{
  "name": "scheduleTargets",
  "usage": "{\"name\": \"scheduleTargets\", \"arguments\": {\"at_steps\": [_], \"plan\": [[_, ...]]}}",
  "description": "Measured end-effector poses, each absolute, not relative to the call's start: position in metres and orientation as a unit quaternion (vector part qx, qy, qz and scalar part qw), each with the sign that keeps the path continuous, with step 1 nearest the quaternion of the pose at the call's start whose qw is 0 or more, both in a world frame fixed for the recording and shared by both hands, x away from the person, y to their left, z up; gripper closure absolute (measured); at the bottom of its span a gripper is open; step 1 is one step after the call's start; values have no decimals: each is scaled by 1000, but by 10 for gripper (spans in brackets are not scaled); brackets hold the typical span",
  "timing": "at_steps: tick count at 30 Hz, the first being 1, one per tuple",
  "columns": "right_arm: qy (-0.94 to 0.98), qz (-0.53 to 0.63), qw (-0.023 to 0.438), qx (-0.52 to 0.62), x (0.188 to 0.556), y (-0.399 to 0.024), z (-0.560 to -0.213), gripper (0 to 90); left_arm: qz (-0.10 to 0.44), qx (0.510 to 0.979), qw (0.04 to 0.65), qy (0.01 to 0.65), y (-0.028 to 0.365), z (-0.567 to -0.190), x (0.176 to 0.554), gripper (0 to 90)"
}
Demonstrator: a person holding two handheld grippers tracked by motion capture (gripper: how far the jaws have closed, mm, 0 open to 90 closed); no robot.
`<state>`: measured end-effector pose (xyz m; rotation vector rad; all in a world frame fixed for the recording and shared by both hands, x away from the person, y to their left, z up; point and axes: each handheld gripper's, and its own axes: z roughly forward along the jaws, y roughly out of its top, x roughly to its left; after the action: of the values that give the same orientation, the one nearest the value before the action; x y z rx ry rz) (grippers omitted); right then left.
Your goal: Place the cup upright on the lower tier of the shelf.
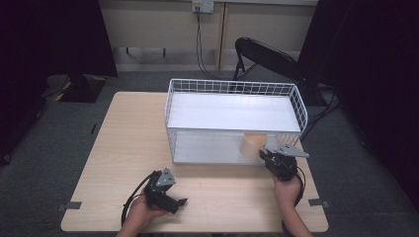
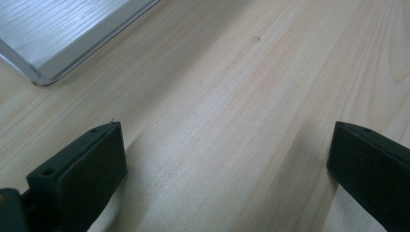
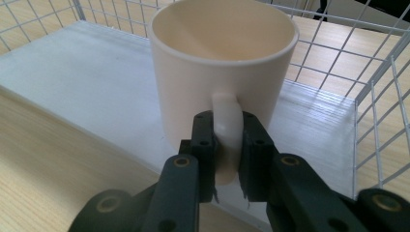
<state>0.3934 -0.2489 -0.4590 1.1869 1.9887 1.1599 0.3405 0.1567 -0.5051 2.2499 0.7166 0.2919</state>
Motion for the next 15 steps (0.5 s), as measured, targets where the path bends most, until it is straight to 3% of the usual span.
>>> {"name": "scheduleTargets", "arguments": {"at_steps": [2, 6, 15], "plan": [[742, 423, 278, 440, 393, -249, -459, 707, 114, 878, 372, 280, 157, -505, 340, 0], [744, 419, 278, 440, 389, -255, -461, 671, 114, 878, 372, 280, 157, -505, 340, 0], [749, 425, 273, 429, 378, -265, -458, 705, 114, 878, 372, 280, 157, -505, 340, 0]]}}
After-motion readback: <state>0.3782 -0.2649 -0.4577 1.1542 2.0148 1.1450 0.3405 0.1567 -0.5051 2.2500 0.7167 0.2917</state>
